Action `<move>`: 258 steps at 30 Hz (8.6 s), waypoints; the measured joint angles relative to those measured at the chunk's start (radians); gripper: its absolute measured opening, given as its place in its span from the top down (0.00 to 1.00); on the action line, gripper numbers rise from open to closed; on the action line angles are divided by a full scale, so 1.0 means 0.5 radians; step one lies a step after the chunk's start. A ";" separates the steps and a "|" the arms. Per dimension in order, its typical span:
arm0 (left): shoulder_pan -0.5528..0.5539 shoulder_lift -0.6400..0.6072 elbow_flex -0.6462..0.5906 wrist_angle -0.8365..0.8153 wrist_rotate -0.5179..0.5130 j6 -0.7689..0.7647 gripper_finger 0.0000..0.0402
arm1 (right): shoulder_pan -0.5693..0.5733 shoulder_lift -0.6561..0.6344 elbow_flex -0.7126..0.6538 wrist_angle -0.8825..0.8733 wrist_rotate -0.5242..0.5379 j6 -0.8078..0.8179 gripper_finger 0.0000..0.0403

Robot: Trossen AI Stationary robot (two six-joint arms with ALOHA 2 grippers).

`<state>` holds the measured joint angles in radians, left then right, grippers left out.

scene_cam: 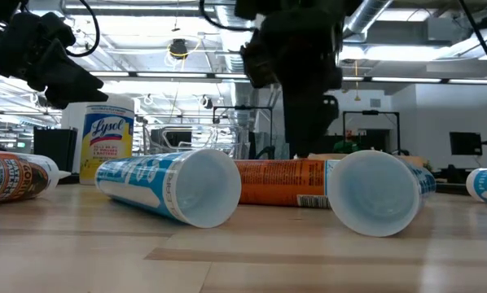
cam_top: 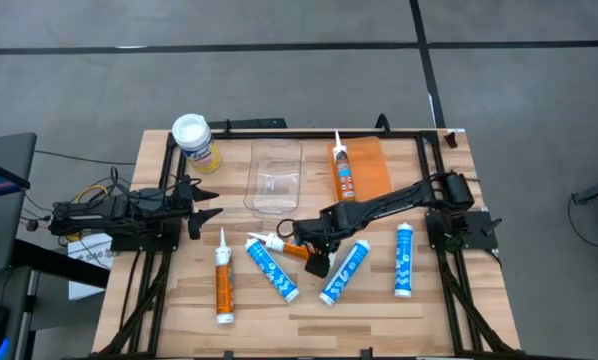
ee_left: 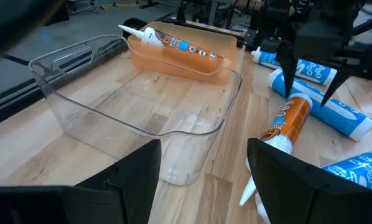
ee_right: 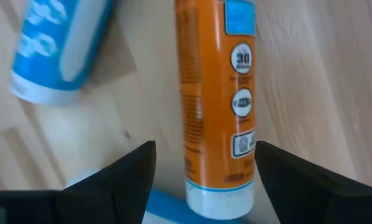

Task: Pick & place silicon tubes, Sealant and Lysol wipes
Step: Put the orange sealant into the orange bin

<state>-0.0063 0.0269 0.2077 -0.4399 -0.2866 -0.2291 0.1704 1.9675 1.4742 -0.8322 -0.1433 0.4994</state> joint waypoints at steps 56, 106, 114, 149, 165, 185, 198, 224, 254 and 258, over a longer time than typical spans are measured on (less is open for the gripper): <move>0.001 0.000 0.001 -0.015 -0.002 0.001 0.42 | 0.147 0.284 0.762 -0.951 0.302 -0.110 0.48; 0.001 0.001 0.001 -0.015 0.028 0.020 0.42 | -0.728 -0.727 0.096 -1.470 0.892 1.452 0.46; 0.000 0.000 0.001 -0.015 0.028 0.021 0.42 | -0.836 -0.824 -0.381 -1.038 0.930 1.372 0.46; 0.000 0.001 0.000 -0.014 0.028 -0.012 0.42 | -0.972 -0.390 -0.605 -0.466 0.963 1.184 0.40; 0.000 0.000 0.001 -0.014 0.028 -0.008 0.42 | -0.929 -0.394 -0.603 -0.469 0.860 1.176 0.39; -0.001 0.272 0.391 0.133 0.590 0.046 0.42 | -0.661 -0.780 -0.098 -0.900 1.159 1.146 0.39; -0.042 1.047 0.946 -0.234 1.021 -0.224 0.42 | -0.134 -1.398 -0.099 -0.955 1.456 0.651 0.39; -0.404 1.629 1.349 -0.488 0.713 -1.270 0.42 | 0.348 -1.963 -0.388 -1.103 1.699 0.943 0.39; -1.094 2.721 2.059 -1.623 0.477 -2.889 0.42 | 1.627 -3.140 -1.764 0.033 2.162 0.460 0.39; -1.115 2.721 2.059 -1.555 0.325 -2.887 0.42 | 1.756 -3.333 -1.950 0.179 2.163 0.399 0.39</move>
<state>-0.5635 1.3876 1.2373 -1.2171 -0.1241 -1.6726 1.0482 0.3008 0.4990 -0.7428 0.9380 0.6991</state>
